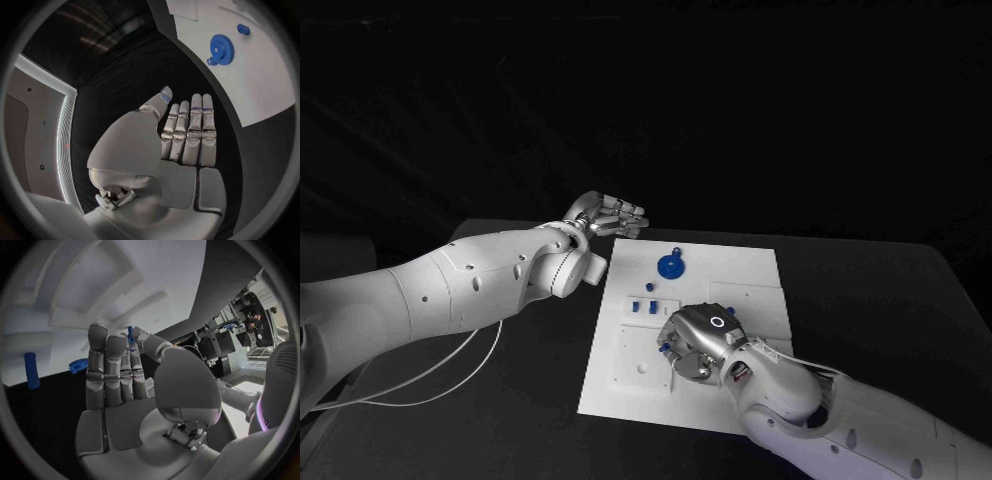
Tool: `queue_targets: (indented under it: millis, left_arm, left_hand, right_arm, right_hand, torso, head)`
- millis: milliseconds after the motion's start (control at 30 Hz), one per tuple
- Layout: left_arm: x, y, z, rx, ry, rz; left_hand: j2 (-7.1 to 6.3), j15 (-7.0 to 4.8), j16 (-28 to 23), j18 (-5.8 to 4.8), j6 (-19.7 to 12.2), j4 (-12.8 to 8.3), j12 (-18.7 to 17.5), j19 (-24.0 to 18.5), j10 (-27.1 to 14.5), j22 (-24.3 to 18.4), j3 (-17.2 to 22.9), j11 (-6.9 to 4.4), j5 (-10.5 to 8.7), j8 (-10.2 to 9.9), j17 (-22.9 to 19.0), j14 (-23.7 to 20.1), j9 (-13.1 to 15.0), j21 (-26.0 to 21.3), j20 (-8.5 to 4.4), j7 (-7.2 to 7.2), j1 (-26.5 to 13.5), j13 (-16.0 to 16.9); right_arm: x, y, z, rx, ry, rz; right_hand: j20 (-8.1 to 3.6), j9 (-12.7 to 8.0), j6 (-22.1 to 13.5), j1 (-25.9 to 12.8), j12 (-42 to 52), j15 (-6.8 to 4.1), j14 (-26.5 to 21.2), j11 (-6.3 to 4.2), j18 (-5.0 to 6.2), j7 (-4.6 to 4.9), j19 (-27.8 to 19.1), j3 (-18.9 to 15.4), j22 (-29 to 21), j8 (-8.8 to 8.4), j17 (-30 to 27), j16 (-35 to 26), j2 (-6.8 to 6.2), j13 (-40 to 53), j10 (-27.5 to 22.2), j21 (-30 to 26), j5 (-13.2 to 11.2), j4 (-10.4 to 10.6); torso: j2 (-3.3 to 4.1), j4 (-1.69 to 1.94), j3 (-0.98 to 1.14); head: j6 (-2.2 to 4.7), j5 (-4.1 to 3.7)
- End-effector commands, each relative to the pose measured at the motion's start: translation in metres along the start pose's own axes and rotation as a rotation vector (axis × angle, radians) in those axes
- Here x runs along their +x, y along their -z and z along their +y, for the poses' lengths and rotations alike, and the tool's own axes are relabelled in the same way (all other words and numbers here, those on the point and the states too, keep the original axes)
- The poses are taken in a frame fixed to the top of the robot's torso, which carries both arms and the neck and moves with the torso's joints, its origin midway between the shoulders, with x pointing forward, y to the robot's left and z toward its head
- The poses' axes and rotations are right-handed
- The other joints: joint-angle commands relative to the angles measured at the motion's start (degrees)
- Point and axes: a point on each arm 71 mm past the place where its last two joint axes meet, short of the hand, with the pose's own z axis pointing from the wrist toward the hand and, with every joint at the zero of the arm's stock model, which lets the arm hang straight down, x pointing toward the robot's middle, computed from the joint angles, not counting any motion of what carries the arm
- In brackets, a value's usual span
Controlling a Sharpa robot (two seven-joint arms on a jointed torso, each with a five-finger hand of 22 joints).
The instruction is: Assemble the parts on the task board
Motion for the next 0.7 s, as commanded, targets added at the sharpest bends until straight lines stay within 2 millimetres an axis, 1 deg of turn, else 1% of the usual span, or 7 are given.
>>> queue_targets:
  millis: [33, 233, 467, 567, 633, 667, 700]
  left_arm:
    - [0.0017, -0.0003, -0.0019, 0.01, 0.003, 0.014]
    - [0.0016, -0.0004, -0.0017, 0.008, 0.002, 0.014]
    - [0.0019, -0.0005, -0.0016, 0.006, 0.003, 0.016]
    - [0.0017, -0.0005, -0.0014, 0.005, 0.002, 0.016]
    - [0.0019, -0.0006, -0.0014, 0.004, 0.002, 0.017]
    - [0.0021, -0.0007, -0.0014, 0.003, 0.002, 0.018]
    - [0.0022, -0.0007, -0.0014, 0.003, 0.002, 0.018]
  left_hand:
    - [0.41, -0.08, -0.2, -0.23, 0.2, -0.1, 0.2, -0.4, -0.3, 0.0, 0.1, 0.12, 0.32, -0.2, -0.1, -0.3, 0.0, 0.2, -0.09, 0.3, 0.0, 0.0]
    - [0.44, -0.05, -0.2, -0.21, 0.2, -0.1, 0.2, -0.4, -0.4, -0.2, 0.0, 0.15, 0.29, -0.2, -0.1, -0.4, 0.0, 0.2, -0.05, 0.29, 0.0, 0.0]
    - [0.44, -0.05, -0.2, -0.21, 0.2, -0.1, 0.2, -0.4, -0.4, -0.2, 0.0, 0.15, 0.29, -0.2, -0.1, -0.4, 0.0, 0.2, -0.05, 0.29, 0.0, 0.0]
    - [0.44, -0.02, -0.2, -0.2, 0.2, -0.1, 0.2, -0.4, -0.4, -0.4, 0.0, 0.15, 0.3, -0.2, -0.1, -0.5, 0.0, 0.2, -0.01, 0.29, 0.0, 0.0]
    - [0.44, -0.02, -0.2, -0.2, 0.2, -0.1, 0.2, -0.4, -0.4, -0.4, 0.0, 0.15, 0.3, -0.2, -0.1, -0.5, 0.0, 0.2, -0.01, 0.29, 0.0, 0.0]
    - [0.44, -0.02, -0.2, -0.2, 0.2, -0.1, 0.2, -0.4, -0.4, -0.4, 0.0, 0.15, 0.3, -0.2, -0.1, -0.5, 0.0, 0.2, -0.01, 0.29, 0.0, 0.0]
    - [0.44, -0.02, -0.2, -0.2, 0.2, -0.1, 0.2, -0.4, -0.4, -0.4, 0.0, 0.15, 0.3, -0.2, -0.1, -0.5, 0.0, 0.2, -0.01, 0.29, 0.0, 0.0]
  right_arm:
    - [-0.0003, 0.0002, -0.0007, 0.018, 0.016, -0.013]
    - [-0.0002, -0.0004, 0.0006, 0.018, 0.016, -0.01]
    - [0.0027, -0.0009, 0.0017, 0.01, 0.021, 0.032]
    - [0.0036, -0.0013, 0.0024, 0.003, 0.021, 0.049]
    - [0.0045, -0.0014, 0.0025, 0.0, 0.022, 0.063]
    - [0.0054, -0.0015, 0.0027, -0.003, 0.022, 0.077]
    - [0.006, -0.0016, 0.0028, -0.004, 0.023, 0.086]
  right_hand:
    - [-0.58, 0.1, 0.3, 0.1, 0.3, -0.1, 0.3, 0.02, 1.13, -0.09, 2.1, 0.2, 0.2, 0.24, 0.1, 0.2, 0.51, 0.0, 0.4, 0.5, 0.2, -0.1]
    - [-0.59, 0.1, 0.4, 0.1, 0.3, -0.11, 0.3, 0.02, 1.11, -0.09, 2.1, 0.3, 0.4, 0.24, 0.1, 0.2, 0.46, 0.0, 0.4, 0.9, 0.2, -0.1]
    - [-0.57, 0.0, 0.3, 0.1, 0.3, -0.09, 0.2, 0.03, 1.05, -0.07, 2.0, 0.0, 0.5, 0.22, 0.1, 0.1, 0.55, 0.0, 0.3, 0.9, 0.1, -0.1]
    - [-0.59, 0.0, 0.3, 0.2, 0.3, -0.1, 0.2, 0.03, 1.05, -0.06, 2.0, 0.0, 0.5, 0.23, 0.1, 0.1, 0.57, 0.0, 0.3, 0.9, 0.1, -0.2]
    - [-0.58, 0.0, 0.3, 0.2, 0.3, -0.1, 0.2, 0.04, 1.04, -0.05, 1.9, -0.1, 0.5, 0.23, 0.1, 0.1, 0.64, 0.0, 0.3, 0.7, 0.1, -0.2]
    - [-0.58, 0.0, 0.3, 0.2, 0.3, -0.09, 0.2, 0.05, 1.02, -0.04, 1.9, -0.3, 0.6, 0.23, 0.1, 0.1, 0.7, 0.0, 0.3, 0.6, 0.1, -0.2]
    - [-0.58, 0.0, 0.2, 0.2, 0.3, -0.09, 0.2, 0.05, 1.0, -0.04, 1.9, -0.4, 0.6, 0.24, 0.1, 0.1, 0.75, 0.0, 0.2, 0.6, 0.1, -0.3]
  torso:
    - [0.0, 0.04, -0.02]
    - [-0.01, 0.01, -0.02]
    - [-0.02, -0.01, -0.04]
    - [-0.01, -0.03, 0.01]
    - [-0.04, 0.01, 0.0]
    - [-0.06, 0.05, -0.06]
    - [-0.06, 0.03, -0.07]
  head:
    - [-0.02, -0.07]
    - [-0.02, -0.04]
    - [-0.15, 0.03]
    - [-0.17, 0.07]
    - [-0.22, 0.1]
    - [-0.27, 0.02]
    - [-0.3, 0.03]
